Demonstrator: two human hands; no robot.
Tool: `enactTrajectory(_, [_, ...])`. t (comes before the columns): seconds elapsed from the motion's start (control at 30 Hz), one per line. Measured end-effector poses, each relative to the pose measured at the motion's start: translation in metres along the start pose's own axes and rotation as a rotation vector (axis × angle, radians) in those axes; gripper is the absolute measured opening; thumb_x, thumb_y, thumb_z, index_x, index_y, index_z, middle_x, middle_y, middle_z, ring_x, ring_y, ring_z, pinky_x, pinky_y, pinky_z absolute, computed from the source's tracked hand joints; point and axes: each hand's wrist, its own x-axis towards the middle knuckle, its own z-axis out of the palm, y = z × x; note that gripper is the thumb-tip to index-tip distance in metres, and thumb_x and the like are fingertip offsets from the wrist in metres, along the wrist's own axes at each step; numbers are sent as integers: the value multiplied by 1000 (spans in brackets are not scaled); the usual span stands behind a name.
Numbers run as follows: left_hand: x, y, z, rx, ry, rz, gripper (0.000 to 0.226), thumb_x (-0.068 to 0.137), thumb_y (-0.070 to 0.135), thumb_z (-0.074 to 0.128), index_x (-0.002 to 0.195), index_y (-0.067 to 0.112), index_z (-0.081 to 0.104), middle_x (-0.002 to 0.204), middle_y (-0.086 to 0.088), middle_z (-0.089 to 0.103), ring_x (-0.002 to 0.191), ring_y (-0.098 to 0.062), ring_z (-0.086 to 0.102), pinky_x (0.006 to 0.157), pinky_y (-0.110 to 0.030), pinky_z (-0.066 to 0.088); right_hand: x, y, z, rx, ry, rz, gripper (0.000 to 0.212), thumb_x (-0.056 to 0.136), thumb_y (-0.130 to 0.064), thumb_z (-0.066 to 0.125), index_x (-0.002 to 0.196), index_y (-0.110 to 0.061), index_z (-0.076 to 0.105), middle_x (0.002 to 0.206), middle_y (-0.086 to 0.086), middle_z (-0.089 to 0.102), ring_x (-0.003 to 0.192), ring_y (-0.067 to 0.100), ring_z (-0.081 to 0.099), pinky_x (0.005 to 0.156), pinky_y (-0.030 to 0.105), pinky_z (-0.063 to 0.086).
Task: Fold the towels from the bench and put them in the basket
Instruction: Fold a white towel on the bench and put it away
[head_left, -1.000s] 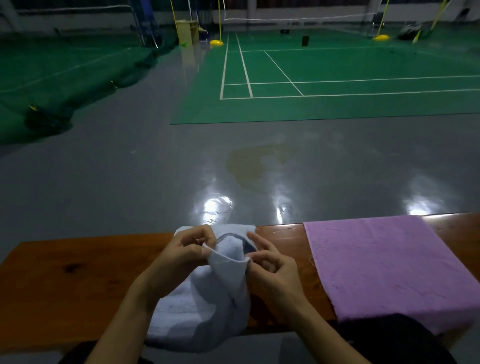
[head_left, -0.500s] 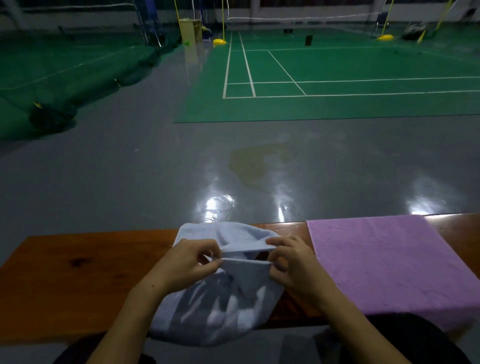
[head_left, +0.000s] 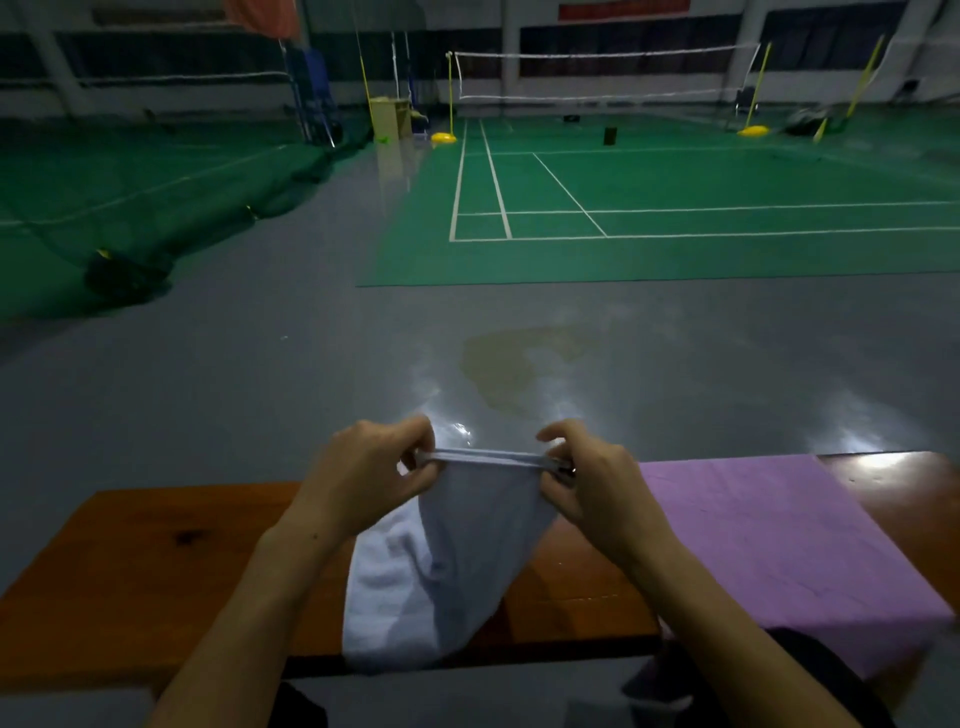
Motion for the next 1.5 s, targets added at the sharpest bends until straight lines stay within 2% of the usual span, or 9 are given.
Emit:
enactTrajectory(0.13, [18, 17, -42, -144, 69, -7, 16, 82, 31, 70, 85, 26, 55, 74, 10, 64, 67, -16, 66, 62, -40, 58, 29, -25, -33, -11, 83, -33, 13, 81, -27, 68, 90, -19, 68, 75, -2, 69, 67, 22, 64, 63, 42, 55])
enactTrajectory(0.33, [27, 52, -94, -500, 151, -119, 19, 93, 6, 77, 99, 17, 64, 67, -8, 66, 58, -10, 55, 57, -22, 46, 59, -61, -90, 284, 114, 49, 6, 80, -23, 77, 83, -21, 73, 70, -7, 69, 59, 6, 58, 57, 36, 53])
enactTrajectory(0.43, [25, 62, -103, -710, 181, -300, 34, 92, 14, 80, 123, 22, 69, 88, -6, 80, 88, -18, 77, 83, -32, 63, 60, -67, -105, 314, 47, 71, 5, 88, -14, 77, 88, -17, 74, 76, -1, 70, 63, 6, 56, 59, 33, 49])
enactTrajectory(0.53, [20, 65, -103, -821, 118, -393, 17, 95, 14, 76, 111, 10, 77, 98, -9, 81, 96, -22, 76, 97, -52, 60, 50, -75, -115, 495, -32, 146, 7, 95, -15, 75, 102, -14, 74, 93, 5, 75, 81, 12, 68, 71, 33, 56])
enactTrajectory(0.87, [3, 94, -111, -979, 143, -357, 32, 85, 28, 79, 105, 3, 74, 94, -13, 79, 85, -31, 78, 68, -38, 64, 4, -94, -152, 868, -48, 295, 21, 92, -21, 76, 107, -6, 76, 96, 12, 80, 87, 29, 79, 75, 44, 67])
enactTrajectory(1.1, [1, 71, -49, -692, 202, -436, 19, 91, 25, 80, 92, 9, 71, 79, 0, 77, 59, -14, 69, 42, -26, 51, 11, -49, -91, 630, -42, 373, 29, 87, -30, 82, 99, -6, 71, 91, 7, 78, 81, 20, 78, 64, 37, 65])
enactTrajectory(1.23, [0, 29, 26, -951, 167, -670, 19, 93, 15, 78, 96, 0, 67, 91, -13, 77, 84, -29, 75, 58, -36, 62, 15, 4, -21, 402, -16, 391, 14, 94, -30, 79, 91, -17, 73, 87, 0, 76, 79, 17, 74, 71, 44, 63])
enactTrajectory(1.4, [-6, -2, 112, -1013, 258, -735, 12, 97, 6, 72, 94, 0, 62, 88, -13, 68, 88, -20, 68, 74, -36, 65, 5, 47, 47, 141, 40, 481, 11, 95, -36, 68, 97, -25, 71, 89, -8, 73, 82, 15, 66, 69, 37, 53])
enactTrajectory(1.5, [-4, -15, 141, -994, 251, -741, 12, 97, 6, 72, 91, 6, 61, 85, -8, 66, 85, -16, 66, 81, -42, 65, 13, 61, 71, 330, 41, 620, 3, 95, -22, 73, 94, -19, 75, 90, 0, 75, 85, 20, 71, 68, 39, 61])
